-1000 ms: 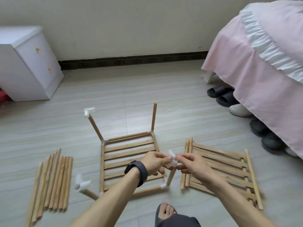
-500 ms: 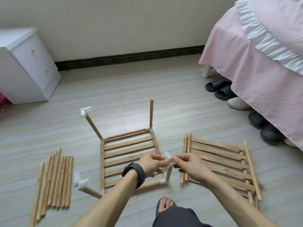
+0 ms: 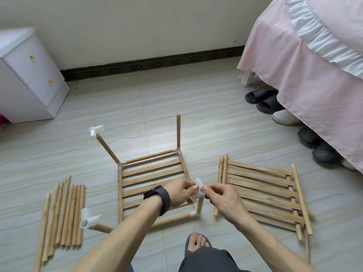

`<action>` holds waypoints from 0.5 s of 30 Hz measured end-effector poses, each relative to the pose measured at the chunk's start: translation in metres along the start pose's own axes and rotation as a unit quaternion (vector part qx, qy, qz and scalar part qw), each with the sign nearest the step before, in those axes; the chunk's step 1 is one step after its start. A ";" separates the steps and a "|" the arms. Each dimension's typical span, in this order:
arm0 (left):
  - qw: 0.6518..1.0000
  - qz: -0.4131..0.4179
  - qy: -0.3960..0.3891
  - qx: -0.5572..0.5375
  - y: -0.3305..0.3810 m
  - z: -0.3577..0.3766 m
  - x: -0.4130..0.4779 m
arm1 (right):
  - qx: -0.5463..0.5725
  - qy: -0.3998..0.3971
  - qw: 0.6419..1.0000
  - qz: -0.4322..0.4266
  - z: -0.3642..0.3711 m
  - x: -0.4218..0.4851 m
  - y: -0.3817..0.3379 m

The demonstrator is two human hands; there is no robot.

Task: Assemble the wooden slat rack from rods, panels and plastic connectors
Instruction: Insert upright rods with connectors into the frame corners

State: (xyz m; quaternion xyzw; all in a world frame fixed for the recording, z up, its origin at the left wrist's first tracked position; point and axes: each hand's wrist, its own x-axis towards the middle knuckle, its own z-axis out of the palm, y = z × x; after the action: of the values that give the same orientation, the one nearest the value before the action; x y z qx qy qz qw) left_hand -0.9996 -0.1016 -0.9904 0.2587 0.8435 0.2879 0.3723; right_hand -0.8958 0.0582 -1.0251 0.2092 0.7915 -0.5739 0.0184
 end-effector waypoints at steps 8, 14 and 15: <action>0.999 0.018 0.000 0.032 -0.003 0.005 0.003 | 0.003 0.025 1.000 0.009 0.006 -0.002 0.008; 0.998 0.010 0.004 0.066 0.000 0.012 0.002 | -0.015 0.041 0.999 0.013 0.008 -0.012 0.005; 0.998 0.006 0.004 0.068 0.001 0.012 0.000 | -0.026 0.044 0.999 0.013 0.008 -0.014 0.003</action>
State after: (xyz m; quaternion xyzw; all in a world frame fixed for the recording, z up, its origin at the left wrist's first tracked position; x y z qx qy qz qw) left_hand -0.9902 -0.0971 -0.9967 0.2876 0.8608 0.2334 0.3491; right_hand -0.8839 0.0473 -1.0272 0.2440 0.8036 -0.5428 -0.0039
